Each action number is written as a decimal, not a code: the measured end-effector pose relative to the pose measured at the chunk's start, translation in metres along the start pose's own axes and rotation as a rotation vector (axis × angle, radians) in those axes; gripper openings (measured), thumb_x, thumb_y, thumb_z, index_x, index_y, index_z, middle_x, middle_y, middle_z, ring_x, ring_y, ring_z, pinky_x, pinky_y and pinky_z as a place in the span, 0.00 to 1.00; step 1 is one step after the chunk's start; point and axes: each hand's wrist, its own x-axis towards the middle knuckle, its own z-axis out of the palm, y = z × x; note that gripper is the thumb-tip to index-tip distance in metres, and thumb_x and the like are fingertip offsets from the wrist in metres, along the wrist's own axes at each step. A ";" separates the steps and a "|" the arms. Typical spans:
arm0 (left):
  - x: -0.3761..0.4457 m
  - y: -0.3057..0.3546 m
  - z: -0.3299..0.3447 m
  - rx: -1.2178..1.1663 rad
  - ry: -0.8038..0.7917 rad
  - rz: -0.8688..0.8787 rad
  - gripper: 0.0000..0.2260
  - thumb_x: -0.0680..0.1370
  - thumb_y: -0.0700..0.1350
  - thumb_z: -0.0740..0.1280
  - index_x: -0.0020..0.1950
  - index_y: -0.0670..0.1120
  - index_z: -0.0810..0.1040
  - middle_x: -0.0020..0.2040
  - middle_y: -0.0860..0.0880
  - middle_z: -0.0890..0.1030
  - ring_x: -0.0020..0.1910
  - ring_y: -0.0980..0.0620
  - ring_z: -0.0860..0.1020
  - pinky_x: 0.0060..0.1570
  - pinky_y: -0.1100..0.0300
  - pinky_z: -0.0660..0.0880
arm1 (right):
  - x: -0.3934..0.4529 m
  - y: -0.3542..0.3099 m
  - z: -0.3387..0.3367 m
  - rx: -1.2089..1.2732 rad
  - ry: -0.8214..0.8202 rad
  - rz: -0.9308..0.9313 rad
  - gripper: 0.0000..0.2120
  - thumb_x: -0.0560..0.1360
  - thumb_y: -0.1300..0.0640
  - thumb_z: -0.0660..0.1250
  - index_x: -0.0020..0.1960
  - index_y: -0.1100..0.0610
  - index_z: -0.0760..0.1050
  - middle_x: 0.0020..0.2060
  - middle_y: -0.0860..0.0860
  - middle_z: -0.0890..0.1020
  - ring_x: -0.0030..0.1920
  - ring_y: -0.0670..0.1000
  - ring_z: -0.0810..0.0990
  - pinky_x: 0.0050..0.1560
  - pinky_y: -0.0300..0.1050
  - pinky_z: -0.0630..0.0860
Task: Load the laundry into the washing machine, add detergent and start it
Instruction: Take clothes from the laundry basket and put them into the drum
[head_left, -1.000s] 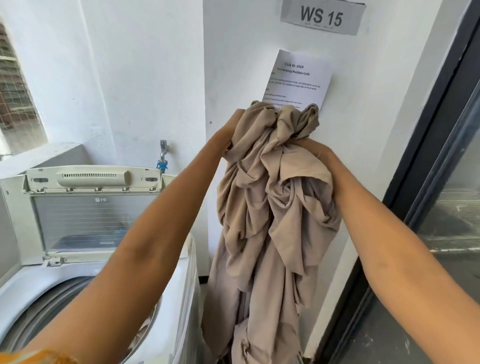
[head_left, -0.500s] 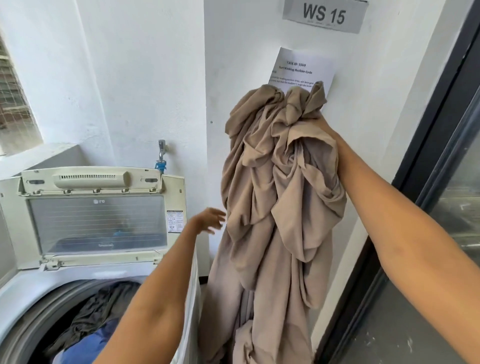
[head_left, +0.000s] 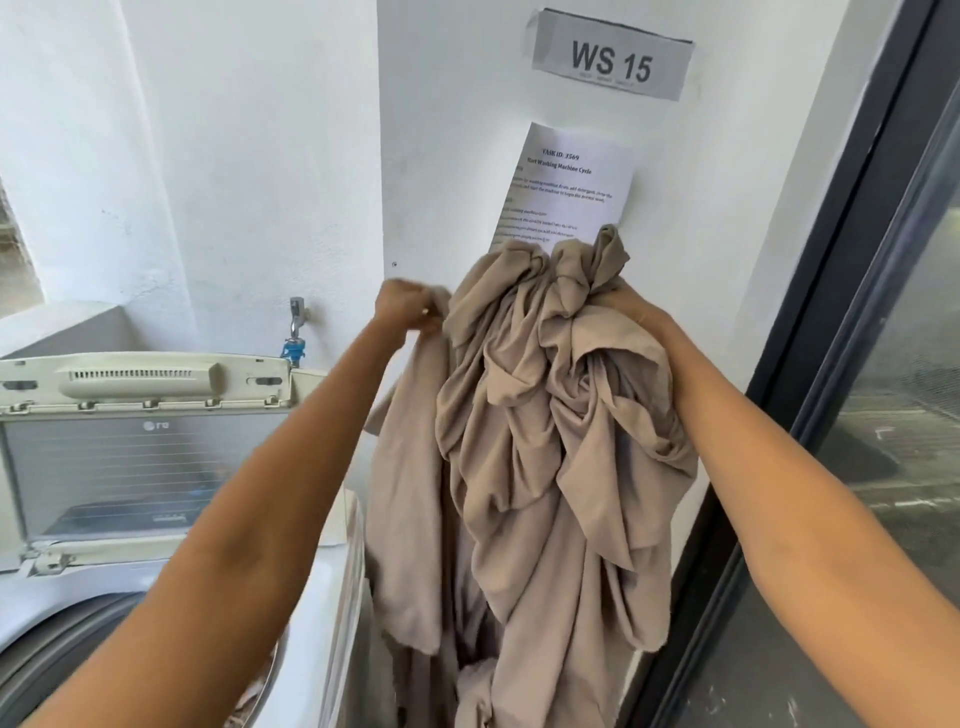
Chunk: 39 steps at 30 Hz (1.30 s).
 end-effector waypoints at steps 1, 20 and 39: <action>-0.004 0.023 0.006 -0.014 -0.051 0.052 0.15 0.71 0.33 0.69 0.24 0.44 0.78 0.27 0.48 0.77 0.23 0.56 0.73 0.27 0.64 0.74 | -0.002 -0.004 0.006 -0.033 -0.010 0.023 0.07 0.69 0.66 0.65 0.39 0.57 0.70 0.35 0.51 0.75 0.35 0.45 0.77 0.46 0.36 0.74; -0.028 0.095 0.026 0.283 -0.292 0.450 0.07 0.74 0.36 0.70 0.49 0.35 0.82 0.34 0.56 0.82 0.33 0.67 0.76 0.38 0.73 0.74 | 0.017 -0.021 0.028 -0.199 -0.016 0.263 0.16 0.78 0.74 0.56 0.40 0.54 0.68 0.38 0.44 0.72 0.31 0.32 0.76 0.45 0.28 0.74; -0.041 -0.085 0.008 0.168 0.059 -0.060 0.05 0.74 0.42 0.66 0.41 0.44 0.81 0.36 0.44 0.79 0.38 0.50 0.76 0.37 0.54 0.75 | -0.010 -0.022 -0.012 -0.194 0.193 0.197 0.16 0.77 0.74 0.57 0.64 0.69 0.68 0.37 0.44 0.75 0.28 0.29 0.75 0.36 0.24 0.72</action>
